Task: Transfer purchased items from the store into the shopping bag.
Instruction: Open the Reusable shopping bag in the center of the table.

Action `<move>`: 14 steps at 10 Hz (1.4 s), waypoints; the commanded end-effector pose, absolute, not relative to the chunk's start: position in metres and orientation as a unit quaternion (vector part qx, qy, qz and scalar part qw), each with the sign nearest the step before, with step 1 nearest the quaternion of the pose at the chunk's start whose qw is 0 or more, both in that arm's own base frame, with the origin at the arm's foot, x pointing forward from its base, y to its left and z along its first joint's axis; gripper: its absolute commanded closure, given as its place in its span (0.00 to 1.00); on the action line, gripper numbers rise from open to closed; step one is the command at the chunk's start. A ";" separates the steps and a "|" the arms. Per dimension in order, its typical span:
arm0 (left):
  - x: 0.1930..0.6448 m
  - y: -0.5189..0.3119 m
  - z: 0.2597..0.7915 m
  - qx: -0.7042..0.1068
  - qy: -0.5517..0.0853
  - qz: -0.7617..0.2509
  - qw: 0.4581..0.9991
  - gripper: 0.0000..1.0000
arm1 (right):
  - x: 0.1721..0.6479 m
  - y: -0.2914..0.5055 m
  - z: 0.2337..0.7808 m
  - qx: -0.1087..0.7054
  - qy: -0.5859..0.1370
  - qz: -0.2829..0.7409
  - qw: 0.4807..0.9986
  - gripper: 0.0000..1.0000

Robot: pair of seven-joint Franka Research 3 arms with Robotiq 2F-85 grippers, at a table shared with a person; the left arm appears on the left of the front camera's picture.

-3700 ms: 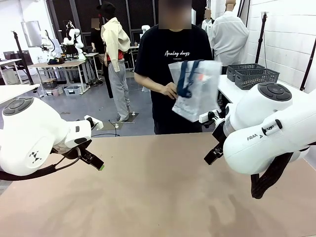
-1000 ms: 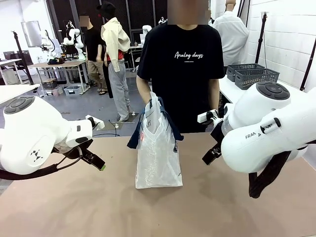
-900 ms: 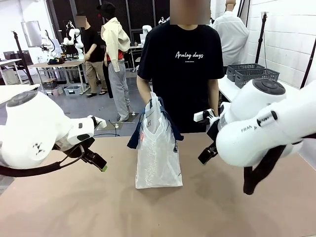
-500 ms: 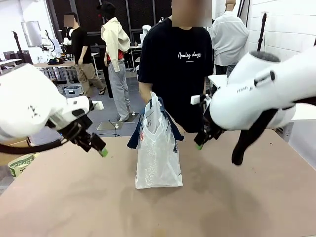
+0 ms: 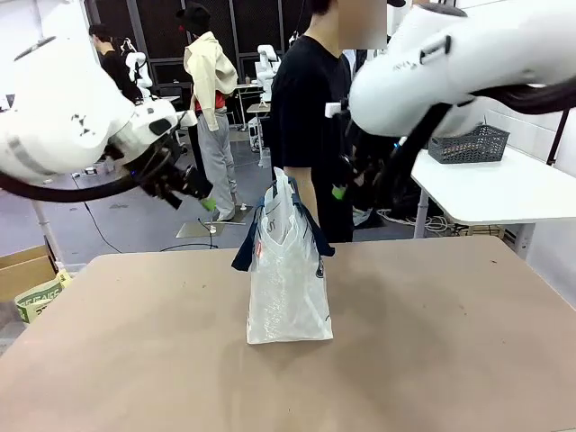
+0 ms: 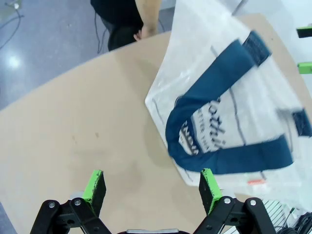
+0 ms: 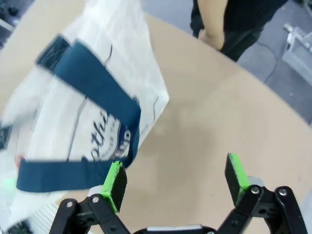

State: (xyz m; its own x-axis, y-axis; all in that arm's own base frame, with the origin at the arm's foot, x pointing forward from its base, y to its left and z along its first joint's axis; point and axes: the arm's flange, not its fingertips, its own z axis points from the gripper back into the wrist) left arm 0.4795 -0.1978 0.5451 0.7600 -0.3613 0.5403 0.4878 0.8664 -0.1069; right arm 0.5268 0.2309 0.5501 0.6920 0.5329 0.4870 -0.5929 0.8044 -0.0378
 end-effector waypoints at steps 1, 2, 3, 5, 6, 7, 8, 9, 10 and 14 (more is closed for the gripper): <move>0.494 -0.202 0.552 -0.122 -0.249 -0.248 0.928 0.00 | 0.552 0.243 0.561 0.041 -0.245 0.290 0.924 0.00; 0.479 -0.198 0.545 -0.121 -0.261 -0.228 0.930 0.00 | 0.527 0.231 0.550 0.061 -0.245 0.307 0.918 0.00; 0.479 -0.198 0.545 -0.121 -0.261 -0.228 0.930 0.00 | 0.527 0.231 0.550 0.061 -0.245 0.307 0.918 0.00; 0.486 -0.205 0.550 -0.122 -0.260 -0.234 0.929 0.00 | 0.541 0.239 0.560 0.056 -0.248 0.302 0.919 0.00; 0.479 -0.216 0.557 -0.114 -0.228 -0.211 0.944 0.00 | 0.533 0.250 0.562 0.057 -0.225 0.283 0.931 0.00; 0.475 -0.226 0.569 -0.112 -0.209 -0.186 0.953 0.00 | 0.532 0.259 0.571 0.049 -0.201 0.275 0.939 0.00; 0.466 -0.237 0.584 -0.113 -0.177 -0.169 0.963 0.00 | 0.531 0.269 0.578 0.051 -0.181 0.265 0.946 0.00; 0.461 -0.246 0.589 -0.109 -0.150 -0.163 0.969 0.00 | 0.532 0.278 0.580 0.036 -0.150 0.259 0.953 0.00; 0.458 -0.254 0.591 -0.106 -0.154 -0.162 0.969 0.00 | 0.533 0.287 0.581 0.023 -0.141 0.248 0.958 0.00; 0.449 -0.256 0.590 -0.112 -0.154 -0.169 0.967 0.00 | 0.524 0.287 0.583 0.013 -0.160 0.261 0.952 0.00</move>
State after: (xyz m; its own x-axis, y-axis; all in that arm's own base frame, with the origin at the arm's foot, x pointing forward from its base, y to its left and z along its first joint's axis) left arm 0.4486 -0.2615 0.5948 0.8916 -0.2972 0.3418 0.3683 0.9149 -0.1651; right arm 0.5248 0.2878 0.5835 0.8112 0.4937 0.3133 -0.5017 0.8629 -0.0609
